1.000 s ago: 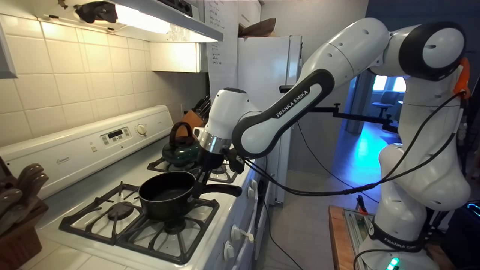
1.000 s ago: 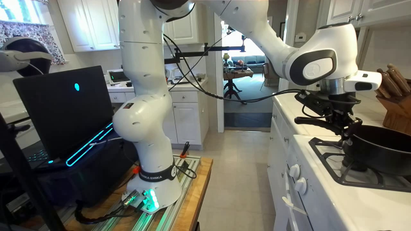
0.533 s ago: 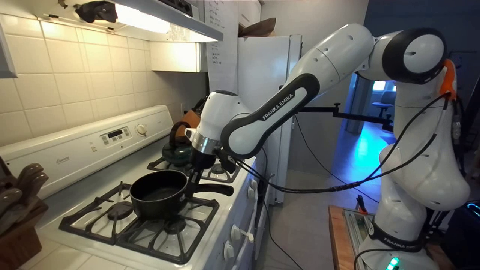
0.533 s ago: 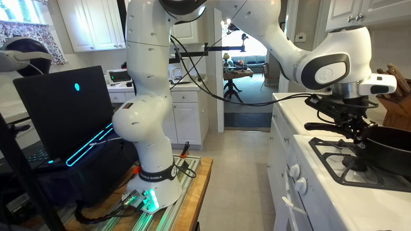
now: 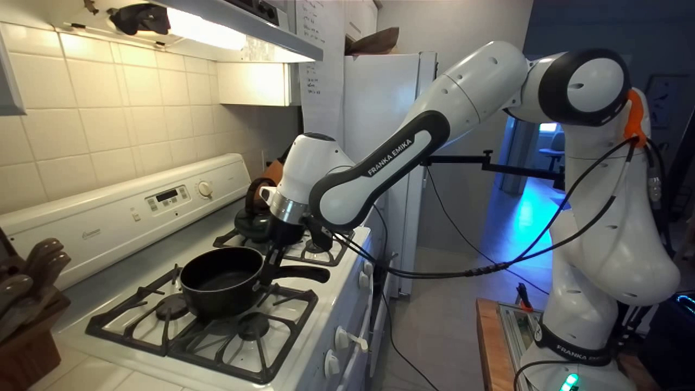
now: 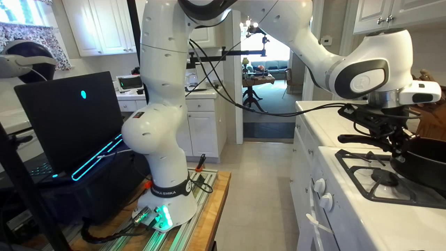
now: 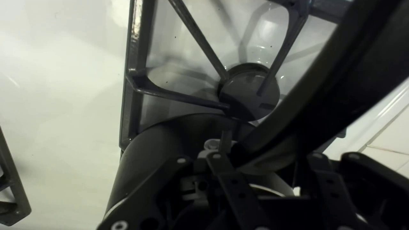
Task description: Move the black pot from the bottom stove plate to the top plate on the left
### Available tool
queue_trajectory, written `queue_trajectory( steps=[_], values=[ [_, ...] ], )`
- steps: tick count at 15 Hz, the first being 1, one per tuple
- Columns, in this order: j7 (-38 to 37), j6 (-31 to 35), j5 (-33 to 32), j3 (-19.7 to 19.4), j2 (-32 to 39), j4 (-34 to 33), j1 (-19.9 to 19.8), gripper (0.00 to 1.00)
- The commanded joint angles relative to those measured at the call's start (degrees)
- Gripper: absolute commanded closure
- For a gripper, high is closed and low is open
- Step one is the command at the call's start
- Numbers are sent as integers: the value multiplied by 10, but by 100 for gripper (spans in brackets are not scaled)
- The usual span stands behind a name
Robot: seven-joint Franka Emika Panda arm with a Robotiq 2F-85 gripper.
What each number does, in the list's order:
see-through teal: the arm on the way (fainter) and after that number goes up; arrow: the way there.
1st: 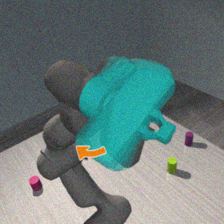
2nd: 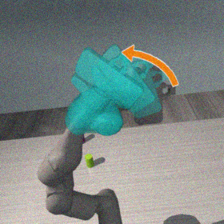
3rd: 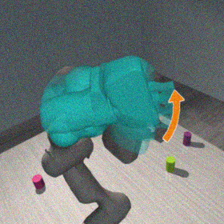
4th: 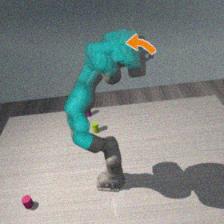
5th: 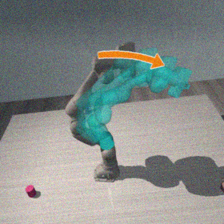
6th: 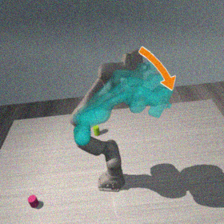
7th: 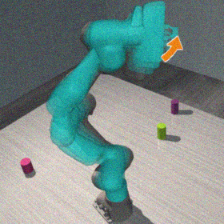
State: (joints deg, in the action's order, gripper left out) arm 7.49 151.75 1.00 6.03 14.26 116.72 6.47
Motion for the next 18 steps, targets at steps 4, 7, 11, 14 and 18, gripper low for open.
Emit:
queue_trajectory(
  steps=[4,7,11,14,18],
  values=[
    [-3,-2,-3,4,0,-2,-4,70],
    [-3,-2,-3,4,0,-2,-4,70],
    [-7,6,-25,-4,11,-22,1,92],
    [-4,5,-30,-3,24,-45,1,92],
    [0,3,-40,-2,50,-81,2,92]
  ],
)
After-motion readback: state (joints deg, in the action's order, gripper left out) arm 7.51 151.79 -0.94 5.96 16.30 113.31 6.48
